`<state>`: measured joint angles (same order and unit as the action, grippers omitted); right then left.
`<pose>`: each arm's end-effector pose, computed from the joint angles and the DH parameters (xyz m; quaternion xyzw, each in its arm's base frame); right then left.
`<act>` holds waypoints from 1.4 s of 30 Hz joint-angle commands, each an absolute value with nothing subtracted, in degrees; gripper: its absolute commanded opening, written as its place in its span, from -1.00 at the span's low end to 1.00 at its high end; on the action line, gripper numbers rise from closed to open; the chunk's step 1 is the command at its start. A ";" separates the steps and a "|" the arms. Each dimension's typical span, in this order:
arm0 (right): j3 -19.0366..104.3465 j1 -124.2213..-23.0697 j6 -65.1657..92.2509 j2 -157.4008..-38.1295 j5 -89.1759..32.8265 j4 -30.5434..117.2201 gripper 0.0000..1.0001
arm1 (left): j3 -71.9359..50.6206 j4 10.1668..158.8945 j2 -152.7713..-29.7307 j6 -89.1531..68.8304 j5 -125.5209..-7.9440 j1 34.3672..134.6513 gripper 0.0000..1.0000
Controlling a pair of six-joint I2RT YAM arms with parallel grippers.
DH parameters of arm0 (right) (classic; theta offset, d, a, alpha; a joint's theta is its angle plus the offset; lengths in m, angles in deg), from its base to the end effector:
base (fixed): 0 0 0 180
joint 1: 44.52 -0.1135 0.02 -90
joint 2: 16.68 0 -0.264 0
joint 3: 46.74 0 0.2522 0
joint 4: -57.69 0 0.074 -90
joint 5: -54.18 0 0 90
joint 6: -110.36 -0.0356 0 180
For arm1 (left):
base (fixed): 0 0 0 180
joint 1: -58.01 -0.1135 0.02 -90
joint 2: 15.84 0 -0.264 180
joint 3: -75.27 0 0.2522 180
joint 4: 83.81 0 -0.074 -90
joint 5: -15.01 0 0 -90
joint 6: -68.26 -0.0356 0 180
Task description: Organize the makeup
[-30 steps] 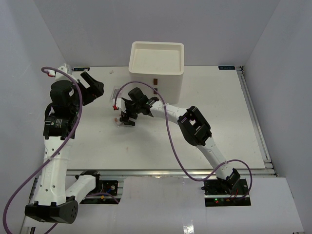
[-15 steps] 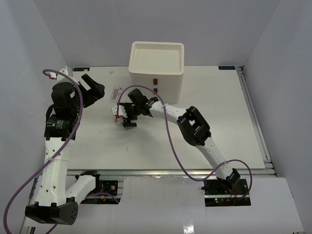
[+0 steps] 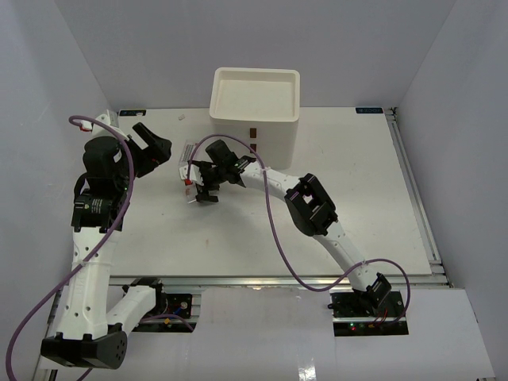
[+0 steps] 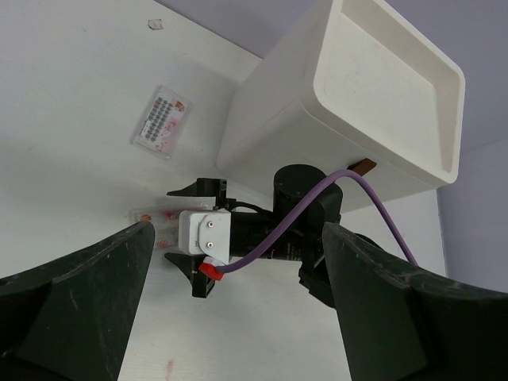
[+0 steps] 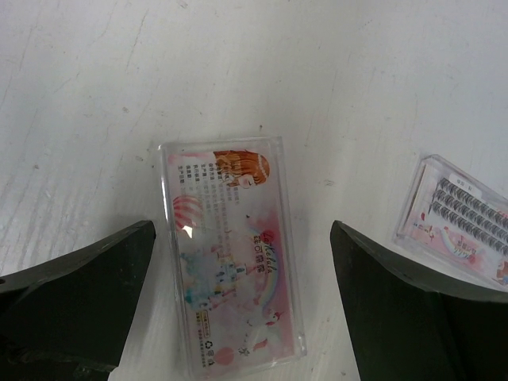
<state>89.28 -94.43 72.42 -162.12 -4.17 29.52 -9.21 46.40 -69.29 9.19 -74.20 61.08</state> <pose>0.3521 0.4472 0.1584 -0.7465 0.4498 0.2367 0.4294 0.1824 -0.0103 0.4203 -0.1918 0.7899 -0.1756 0.5553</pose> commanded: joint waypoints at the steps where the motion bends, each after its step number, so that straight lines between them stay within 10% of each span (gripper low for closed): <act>1: 91.99 -94.09 75.11 -164.69 -5.32 21.44 1.00 | -8.97 46.30 -69.02 9.73 -72.71 60.82 0.96; 19: 90.35 -93.91 72.63 -164.05 -9.08 10.20 0.30 | -7.40 46.89 -67.70 11.04 -71.45 60.82 0.96; 27: 85.84 -93.74 70.19 -159.01 -7.31 15.96 0.75 | -7.13 46.83 -67.35 11.11 -70.98 60.82 0.96; 42: 82.04 -93.65 59.26 -152.73 -8.41 25.83 0.88 | -5.72 47.47 -66.80 11.39 -70.80 60.82 0.96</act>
